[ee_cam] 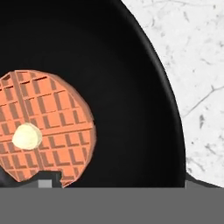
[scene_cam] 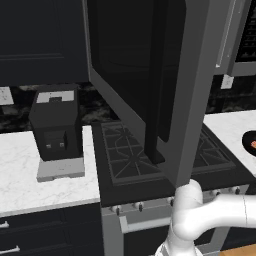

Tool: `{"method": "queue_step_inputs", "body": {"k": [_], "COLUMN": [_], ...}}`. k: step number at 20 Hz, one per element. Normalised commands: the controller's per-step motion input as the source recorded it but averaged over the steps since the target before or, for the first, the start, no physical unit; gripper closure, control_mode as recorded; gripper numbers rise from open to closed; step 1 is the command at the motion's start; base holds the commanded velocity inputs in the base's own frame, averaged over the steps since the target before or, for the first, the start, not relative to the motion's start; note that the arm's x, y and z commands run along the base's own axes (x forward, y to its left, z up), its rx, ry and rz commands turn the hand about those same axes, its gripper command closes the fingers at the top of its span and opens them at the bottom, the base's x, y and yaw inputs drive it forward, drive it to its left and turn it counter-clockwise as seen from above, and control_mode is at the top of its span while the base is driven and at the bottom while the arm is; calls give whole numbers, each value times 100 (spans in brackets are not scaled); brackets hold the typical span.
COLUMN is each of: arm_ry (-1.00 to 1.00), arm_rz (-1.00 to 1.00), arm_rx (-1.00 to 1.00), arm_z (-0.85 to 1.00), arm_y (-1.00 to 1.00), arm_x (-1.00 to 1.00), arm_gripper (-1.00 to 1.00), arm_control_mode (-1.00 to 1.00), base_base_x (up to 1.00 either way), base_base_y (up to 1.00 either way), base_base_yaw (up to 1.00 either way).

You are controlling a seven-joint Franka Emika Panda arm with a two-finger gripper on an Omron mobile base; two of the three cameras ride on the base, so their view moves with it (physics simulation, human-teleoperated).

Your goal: Open the microwave, place the bowl with waffle inside the microwave, then close the microwave door and turn it on.

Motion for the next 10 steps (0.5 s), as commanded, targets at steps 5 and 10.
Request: {"method": "queue_step_inputs", "body": {"k": [5,10], "arm_ry": [-2,0], "arm_rz": [0,0], "arm_rx": [0,-1], "arm_z": [-29,-19], "arm_y": [20,22], "arm_x": [10,1], "arm_gripper": [100,100], "arm_control_mode": [-100,-100], "base_base_x": [0,0], "base_base_y": [0,0], "base_base_yaw": [0,0]}}
